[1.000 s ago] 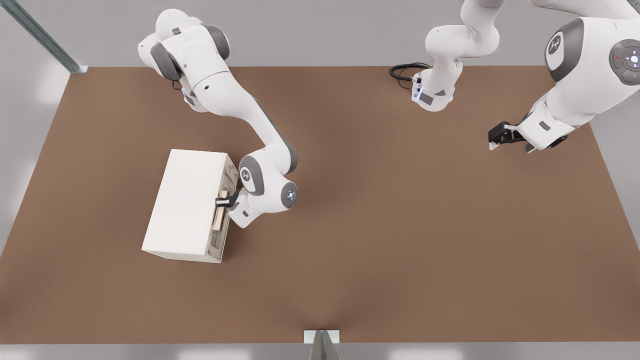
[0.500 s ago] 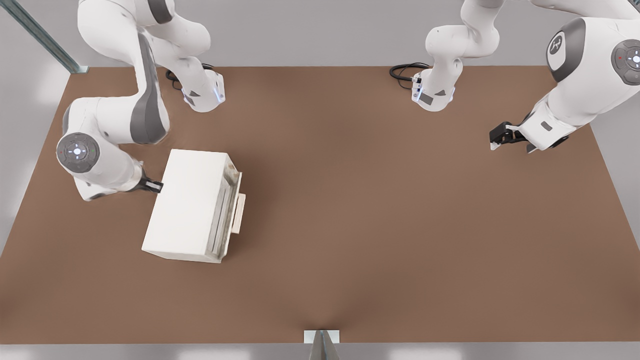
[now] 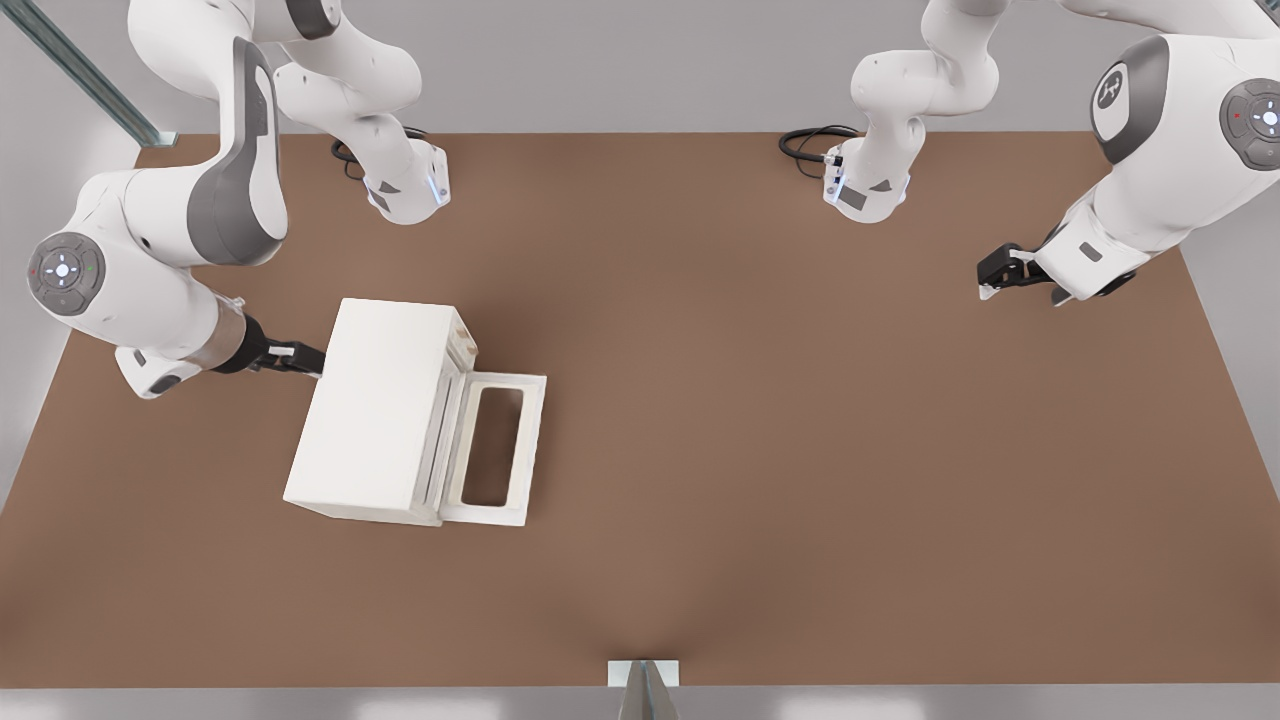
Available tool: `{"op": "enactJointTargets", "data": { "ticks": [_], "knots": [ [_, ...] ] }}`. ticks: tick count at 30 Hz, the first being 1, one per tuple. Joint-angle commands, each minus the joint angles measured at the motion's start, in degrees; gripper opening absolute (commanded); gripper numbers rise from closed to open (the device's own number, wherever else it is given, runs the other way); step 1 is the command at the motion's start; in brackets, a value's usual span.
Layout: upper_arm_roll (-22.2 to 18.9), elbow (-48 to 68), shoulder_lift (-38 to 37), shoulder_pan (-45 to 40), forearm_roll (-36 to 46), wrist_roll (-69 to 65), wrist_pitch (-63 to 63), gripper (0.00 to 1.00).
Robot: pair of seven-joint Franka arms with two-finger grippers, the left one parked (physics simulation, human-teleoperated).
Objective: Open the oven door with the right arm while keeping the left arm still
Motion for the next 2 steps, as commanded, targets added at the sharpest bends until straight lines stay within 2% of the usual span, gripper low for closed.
{"op": "enactJointTargets", "data": {
  "ticks": [1,2],
  "knots": [
    [-0.03,0.02,-0.06,0.0,-0.07,-10.37,0.21,1.0],
    [-0.03,0.02,-0.06,0.0,-0.07,-10.37,0.21,1.0]
  ]
}}
